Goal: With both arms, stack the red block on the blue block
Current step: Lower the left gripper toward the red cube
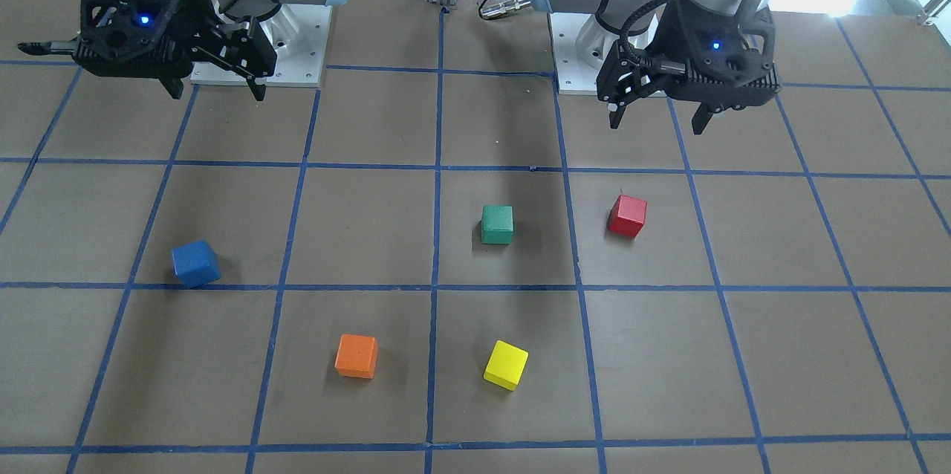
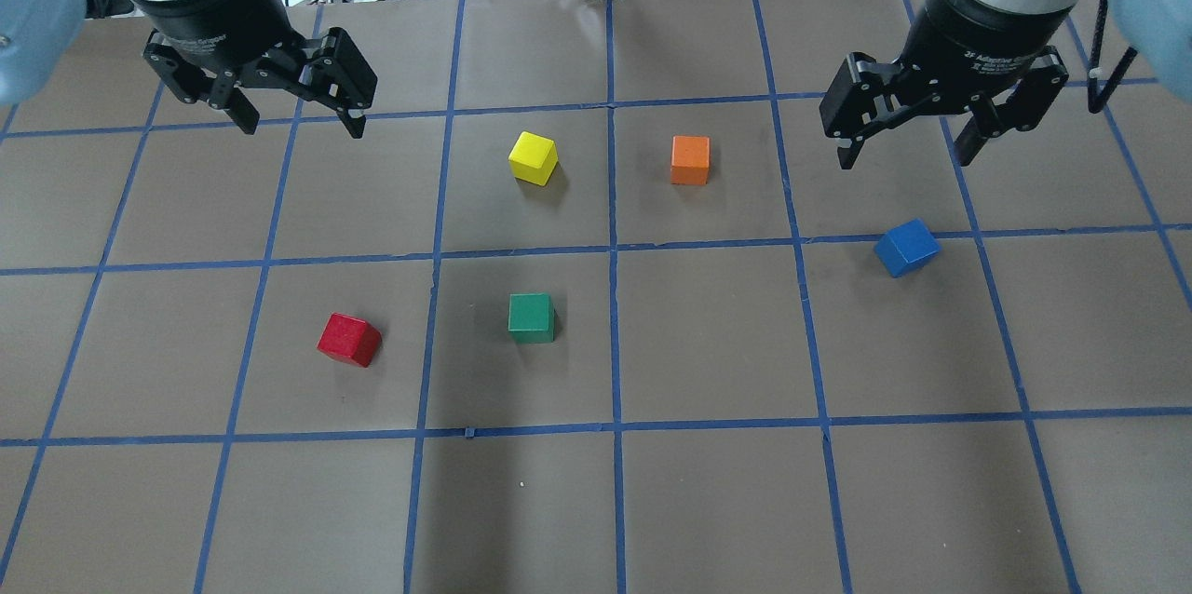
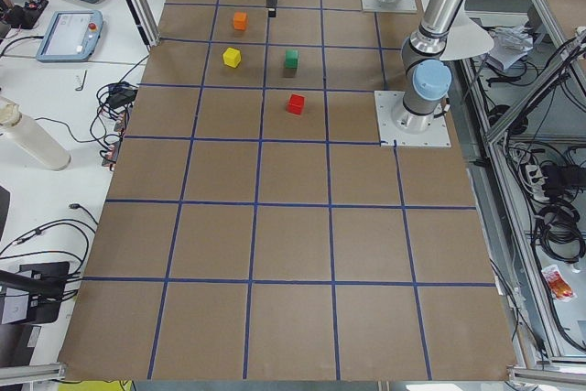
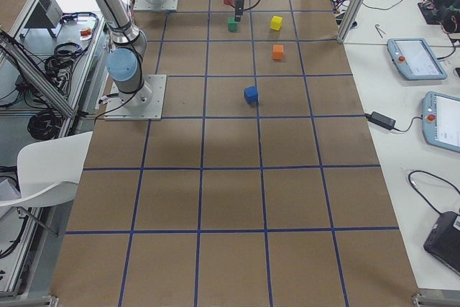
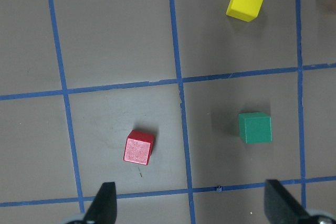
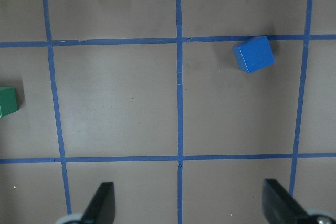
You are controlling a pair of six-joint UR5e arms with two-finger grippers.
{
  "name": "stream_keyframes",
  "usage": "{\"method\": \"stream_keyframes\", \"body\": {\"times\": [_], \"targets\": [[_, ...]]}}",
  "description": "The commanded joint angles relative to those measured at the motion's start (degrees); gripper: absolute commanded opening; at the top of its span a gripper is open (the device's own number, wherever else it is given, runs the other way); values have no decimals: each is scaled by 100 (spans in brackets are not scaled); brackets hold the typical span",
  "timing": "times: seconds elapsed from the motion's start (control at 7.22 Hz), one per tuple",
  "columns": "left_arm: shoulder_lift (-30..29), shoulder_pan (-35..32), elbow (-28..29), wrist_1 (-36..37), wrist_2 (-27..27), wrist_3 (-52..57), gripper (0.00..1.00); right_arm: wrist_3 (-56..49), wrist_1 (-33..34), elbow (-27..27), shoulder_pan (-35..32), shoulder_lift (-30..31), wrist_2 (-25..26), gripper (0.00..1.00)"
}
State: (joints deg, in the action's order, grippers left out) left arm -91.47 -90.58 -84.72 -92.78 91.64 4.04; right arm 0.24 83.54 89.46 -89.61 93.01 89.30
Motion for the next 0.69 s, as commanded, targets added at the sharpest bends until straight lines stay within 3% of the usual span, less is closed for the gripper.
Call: {"method": "stream_keyframes", "body": {"times": [0.0,0.28,0.55], "targets": [[-256,22,-43,14,3,9,100,-6,144,1,22,-11,-44,100],[-599,171,-245,84,2,376,100,46,145,-77,5,6,-79,100],[-758,923,-849,93,-6,1164,100,81,128,-8,-4,6,-70,100]]}}
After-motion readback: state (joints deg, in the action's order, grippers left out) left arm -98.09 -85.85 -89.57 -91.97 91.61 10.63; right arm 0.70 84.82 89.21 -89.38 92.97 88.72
